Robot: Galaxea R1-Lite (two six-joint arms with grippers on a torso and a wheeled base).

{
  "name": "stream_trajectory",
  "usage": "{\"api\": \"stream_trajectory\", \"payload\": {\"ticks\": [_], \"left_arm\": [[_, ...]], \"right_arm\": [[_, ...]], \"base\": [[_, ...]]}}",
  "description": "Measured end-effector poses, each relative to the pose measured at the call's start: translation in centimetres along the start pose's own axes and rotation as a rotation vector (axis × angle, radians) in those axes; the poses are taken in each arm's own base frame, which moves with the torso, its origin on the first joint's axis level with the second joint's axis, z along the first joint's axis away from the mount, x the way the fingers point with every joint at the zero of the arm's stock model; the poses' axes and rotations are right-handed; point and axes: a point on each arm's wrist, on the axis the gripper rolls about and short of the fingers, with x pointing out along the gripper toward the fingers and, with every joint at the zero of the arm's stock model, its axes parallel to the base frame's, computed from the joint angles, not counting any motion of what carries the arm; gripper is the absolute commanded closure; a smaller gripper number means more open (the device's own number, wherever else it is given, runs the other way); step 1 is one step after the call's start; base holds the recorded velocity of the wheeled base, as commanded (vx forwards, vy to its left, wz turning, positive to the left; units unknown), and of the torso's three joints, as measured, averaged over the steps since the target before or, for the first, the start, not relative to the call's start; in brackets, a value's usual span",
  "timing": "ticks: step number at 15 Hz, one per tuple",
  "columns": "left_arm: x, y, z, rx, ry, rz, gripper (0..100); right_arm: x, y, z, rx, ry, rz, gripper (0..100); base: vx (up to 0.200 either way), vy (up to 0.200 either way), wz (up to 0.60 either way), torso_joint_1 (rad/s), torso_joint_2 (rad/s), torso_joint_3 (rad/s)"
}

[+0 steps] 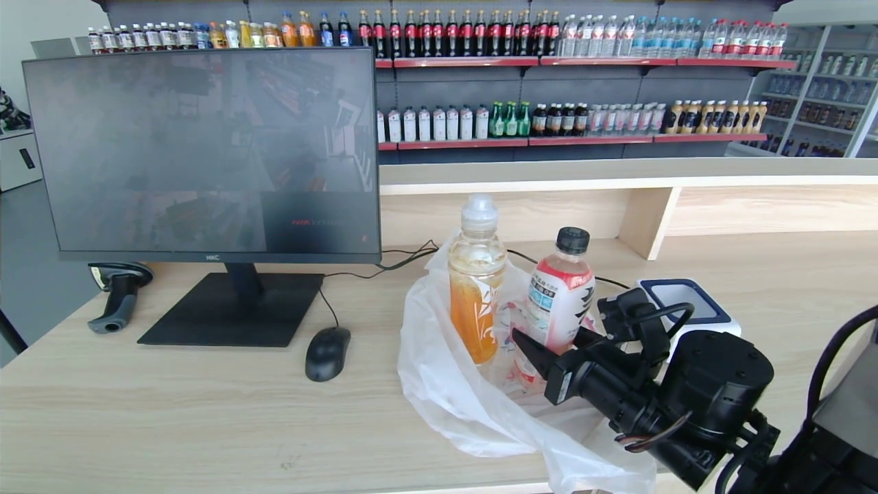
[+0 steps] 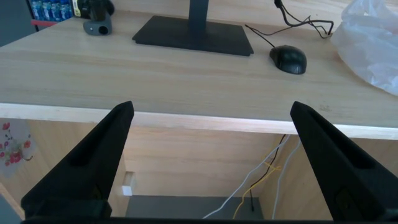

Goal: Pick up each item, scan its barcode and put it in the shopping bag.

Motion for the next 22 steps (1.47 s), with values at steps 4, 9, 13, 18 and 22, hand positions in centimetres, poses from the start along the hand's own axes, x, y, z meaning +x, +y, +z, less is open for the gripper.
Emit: {"api": "stream_trajectory", "payload": {"ticks": [4, 9, 13, 18, 22], "left_arm": [[0.0, 0.0, 0.0, 0.0, 0.0, 0.0, 0], [0.0, 0.0, 0.0, 0.001, 0.0, 0.0, 0], [0.0, 0.0, 0.0, 0.001, 0.001, -0.001, 0], [0.0, 0.0, 0.0, 0.001, 0.0, 0.0, 0], [0.0, 0.0, 0.0, 0.001, 0.0, 0.0, 0]], "right_arm": [[0.2, 0.0, -0.2, 0.0, 0.006, 0.0, 100], [0.4, 0.0, -0.3, 0.0, 0.009, -0.001, 100], [0.9, 0.0, -0.3, 0.011, 0.009, -0.007, 0], [0.6, 0.0, -0.1, 0.022, -0.003, -0.006, 0], [-0.7, 0.0, 1.0, 0.025, -0.028, -0.003, 0]], "base": [[0.0, 0.0, 0.0, 0.0, 0.0, 0.0], [0.0, 0.0, 0.0, 0.0, 0.0, 0.0], [0.0, 0.0, 0.0, 0.0, 0.0, 0.0], [0.0, 0.0, 0.0, 0.0, 0.0, 0.0], [0.0, 0.0, 0.0, 0.0, 0.0, 0.0]]}}
